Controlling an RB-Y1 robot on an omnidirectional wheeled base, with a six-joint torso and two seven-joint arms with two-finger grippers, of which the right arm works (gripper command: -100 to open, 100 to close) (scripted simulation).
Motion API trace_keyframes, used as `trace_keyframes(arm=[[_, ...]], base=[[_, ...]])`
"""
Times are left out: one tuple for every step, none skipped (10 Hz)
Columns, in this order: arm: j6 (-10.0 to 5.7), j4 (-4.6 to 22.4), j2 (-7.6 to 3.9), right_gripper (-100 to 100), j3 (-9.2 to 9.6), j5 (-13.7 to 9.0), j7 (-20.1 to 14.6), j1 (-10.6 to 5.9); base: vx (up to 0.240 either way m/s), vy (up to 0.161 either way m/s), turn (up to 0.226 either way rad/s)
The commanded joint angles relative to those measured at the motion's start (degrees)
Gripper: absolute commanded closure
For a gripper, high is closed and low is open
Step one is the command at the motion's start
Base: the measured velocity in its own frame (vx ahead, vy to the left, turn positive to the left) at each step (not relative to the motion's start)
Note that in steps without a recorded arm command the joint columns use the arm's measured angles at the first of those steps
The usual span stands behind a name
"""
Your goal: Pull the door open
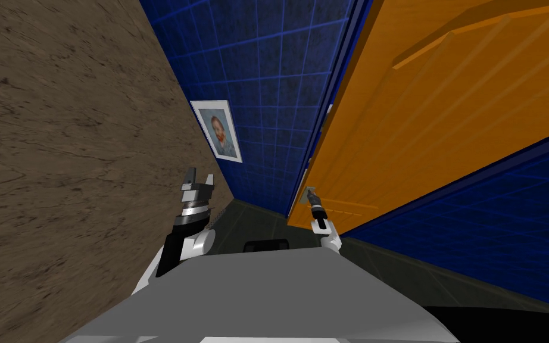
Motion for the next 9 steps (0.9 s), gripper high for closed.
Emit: trace_keyframes(arm=[[-0.30, -1.1, 0.23, 100, 1.46, -2.7, -2.1, 0.22], [-0.41, -1.4, -0.10, 100, 2.80, -4.5, -4.2, 0.47], [-0.41, -1.4, -0.10, 100, 2.80, -5.7, -4.3, 0.47], [-0.52, -1.7, -0.44, 100, 4.17, -7.8, -6.5, 0.73], [-0.52, -1.7, -0.44, 100, 4.17, -8.9, -6.5, 0.73], [-0.64, -2.0, -0.78, 100, 5.64, -11.0, -8.9, 1.01], [-0.64, -2.0, -0.78, 100, 5.64, -12.3, -8.9, 1.01], [-0.75, -2.3, -1.12, 100, 7.12, -14.2, -11.2, 1.29], [-0.75, -2.3, -1.12, 100, 7.12, -15.6, -11.2, 1.29]], base=[[-0.061, -0.020, 0.014], [-0.053, -0.017, 0.007], [-0.045, -0.013, 0.006], [-0.066, -0.017, 0.008], [-0.047, -0.012, 0.004], [-0.052, -0.017, 0.027], [-0.040, -0.019, 0.012], [-0.053, -0.026, 0.010], [-0.046, -0.018, 0.024]])
